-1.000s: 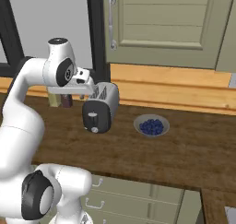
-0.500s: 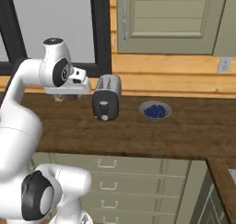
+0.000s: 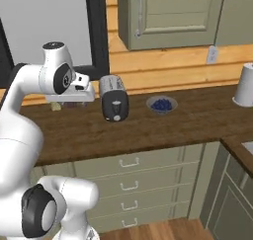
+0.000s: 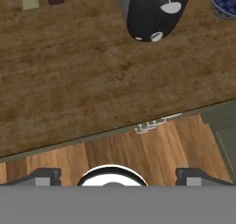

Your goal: Take a straw from the drawer in front and place it inside the glass cup on the dining counter.

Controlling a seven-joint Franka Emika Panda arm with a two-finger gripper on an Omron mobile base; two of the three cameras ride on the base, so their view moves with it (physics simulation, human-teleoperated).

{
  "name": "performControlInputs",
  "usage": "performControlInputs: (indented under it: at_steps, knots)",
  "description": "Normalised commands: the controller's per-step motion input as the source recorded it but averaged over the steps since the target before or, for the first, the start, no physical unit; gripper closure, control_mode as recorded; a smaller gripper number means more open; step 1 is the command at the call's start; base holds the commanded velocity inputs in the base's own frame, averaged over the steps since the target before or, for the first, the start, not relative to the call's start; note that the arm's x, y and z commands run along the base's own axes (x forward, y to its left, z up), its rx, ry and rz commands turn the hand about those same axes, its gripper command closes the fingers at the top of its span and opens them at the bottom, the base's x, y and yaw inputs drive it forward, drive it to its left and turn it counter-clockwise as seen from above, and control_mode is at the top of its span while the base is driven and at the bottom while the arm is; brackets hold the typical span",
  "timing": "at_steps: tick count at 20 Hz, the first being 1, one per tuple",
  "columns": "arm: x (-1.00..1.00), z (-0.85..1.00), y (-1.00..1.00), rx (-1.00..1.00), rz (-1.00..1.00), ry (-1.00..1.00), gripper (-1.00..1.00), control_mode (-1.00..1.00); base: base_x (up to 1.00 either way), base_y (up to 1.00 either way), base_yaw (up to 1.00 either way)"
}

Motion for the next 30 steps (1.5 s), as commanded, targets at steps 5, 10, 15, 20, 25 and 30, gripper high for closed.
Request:
performControlInputs:
  at_steps: [5,10,15,20,25,30]
  knots:
    - [0.00,0.00,0.00,0.00,0.00,0.00,-1.00,1.00,-0.41,0.62,-0.43]
    - [0.00,0.00,0.00,0.00,0.00,0.00,-1.00,1.00,-0.43,0.60,-0.43]
    - [0.00,0.00,0.00,0.00,0.00,0.00,-1.00,1.00,-0.25,0.44,-0.44]
    - [0.00,0.00,0.00,0.00,0.00,0.00,-1.00,1.00,-0.09,0.26,-0.45]
    - [0.00,0.00,0.00,0.00,0.00,0.00,-1.00,1.00,-0.07,0.38,-0.41]
    - [0.00,0.00,0.00,0.00,0.00,0.00,-1.00,1.00,-0.15,0.40,-0.16]
